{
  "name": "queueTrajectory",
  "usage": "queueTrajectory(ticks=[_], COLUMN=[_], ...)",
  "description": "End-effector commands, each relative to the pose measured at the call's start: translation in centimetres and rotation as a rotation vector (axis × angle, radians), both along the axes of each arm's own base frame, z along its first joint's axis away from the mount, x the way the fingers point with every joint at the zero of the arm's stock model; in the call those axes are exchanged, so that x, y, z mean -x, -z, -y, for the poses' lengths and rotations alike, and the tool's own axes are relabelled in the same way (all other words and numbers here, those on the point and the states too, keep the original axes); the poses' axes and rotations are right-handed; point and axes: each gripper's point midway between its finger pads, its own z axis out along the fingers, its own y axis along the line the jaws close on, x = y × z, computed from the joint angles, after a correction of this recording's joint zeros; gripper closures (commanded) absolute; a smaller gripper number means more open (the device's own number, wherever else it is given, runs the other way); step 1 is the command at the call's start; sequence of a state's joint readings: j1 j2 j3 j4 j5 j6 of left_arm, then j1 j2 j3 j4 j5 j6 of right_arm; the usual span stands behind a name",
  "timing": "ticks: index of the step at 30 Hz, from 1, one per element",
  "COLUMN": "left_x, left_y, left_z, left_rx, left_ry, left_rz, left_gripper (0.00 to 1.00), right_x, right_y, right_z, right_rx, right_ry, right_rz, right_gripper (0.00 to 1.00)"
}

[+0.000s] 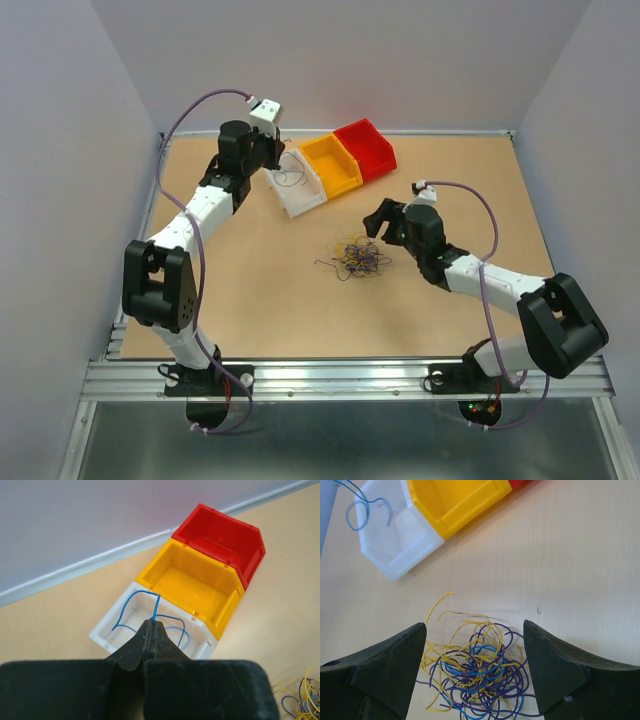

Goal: Untangle the cables

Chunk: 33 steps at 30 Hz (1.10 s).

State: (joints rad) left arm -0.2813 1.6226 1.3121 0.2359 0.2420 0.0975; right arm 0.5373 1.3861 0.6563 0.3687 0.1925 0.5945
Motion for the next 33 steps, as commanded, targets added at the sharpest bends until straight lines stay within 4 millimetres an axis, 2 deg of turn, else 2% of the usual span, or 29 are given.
queueTrajectory(ticks=[1, 4, 6, 9, 12, 14, 15, 17, 18, 21, 22, 23, 24, 25, 26, 29, 30, 33], left_x=[-0.9, -1.8, -2.5, -2.9, -3.3, -3.3, -3.1, -2.5, -2.0, -0.7, -0.1, 0.7, 1.5, 2.3, 3.1, 6.8, 8.5, 10.6], left_y=[1.4, 3.7, 4.2, 6.3, 6.5, 6.2, 5.4, 5.2, 4.1, 3.7, 2.4, 2.1, 2.2, 1.2, 1.0, 1.8, 2.4, 4.6], left_z=[2.1, 2.5, 2.4, 2.0, 0.9, 0.6, 0.5, 0.4, 0.7, 1.3, 1.4, 2.2, 2.7, 3.1, 3.9, 8.2, 10.7, 13.3], left_rx=[0.044, 0.028, 0.017, -0.038, -0.069, -0.079, -0.079, -0.078, -0.073, -0.082, -0.087, -0.092, -0.097, -0.102, -0.119, -0.173, -0.183, -0.212], left_ry=[0.083, 0.087, 0.075, 0.067, 0.009, -0.006, -0.01, 0.0, 0.02, 0.051, 0.055, 0.078, 0.093, 0.106, 0.136, 0.298, 0.374, 0.452], left_rz=[0.014, -0.033, -0.04, -0.068, -0.061, -0.051, -0.033, -0.019, 0.007, 0.024, 0.054, 0.065, 0.067, 0.093, 0.107, 0.111, 0.102, 0.057], left_gripper=[1.0, 1.0, 1.0, 1.0, 0.97, 0.84, 0.66, 0.49, 0.37, 0.26, 0.25, 0.25, 0.2, 0.2, 0.19, 0.18, 0.18, 0.17], right_x=[0.1, 0.2, 0.3, 0.5, 0.5, 0.6, 0.6, 0.6, 0.7, 0.9, 1.0, 1.0, 1.1, 1.1, 1.2, 1.3, 1.3, 1.6], right_y=[-1.0, -1.1, -1.4, -1.7, -2.0, -2.0, -1.9, -2.0, -2.1, -2.3, -2.5, -2.5, -2.6, -2.7, -2.8, -3.4, -3.5, -4.1], right_z=[0.5, 0.6, 0.6, 0.6, 0.6, 0.6, 0.5, 0.1, -0.2, -0.9, -1.0, -0.9, -0.8, -0.8, -0.5, 0.2, 0.4, 1.8], right_rx=[-0.002, 0.0, -0.002, -0.005, -0.01, -0.012, -0.01, -0.013, -0.011, -0.015, -0.018, -0.017, -0.017, -0.018, -0.018, -0.024, -0.024, -0.035], right_ry=[0.015, 0.012, 0.008, 0.005, 0.004, -0.001, -0.004, -0.029, -0.046, -0.091, -0.095, -0.093, -0.09, -0.089, -0.08, -0.051, -0.042, 0.026], right_rz=[0.044, 0.048, 0.055, 0.062, 0.068, 0.069, 0.066, 0.067, 0.069, 0.073, 0.079, 0.079, 0.084, 0.087, 0.092, 0.117, 0.12, 0.146], right_gripper=[0.16, 0.16, 0.16, 0.16, 0.16, 0.16, 0.16, 0.16, 0.17, 0.2, 0.2, 0.2, 0.2, 0.2, 0.2, 0.2, 0.2, 0.21])
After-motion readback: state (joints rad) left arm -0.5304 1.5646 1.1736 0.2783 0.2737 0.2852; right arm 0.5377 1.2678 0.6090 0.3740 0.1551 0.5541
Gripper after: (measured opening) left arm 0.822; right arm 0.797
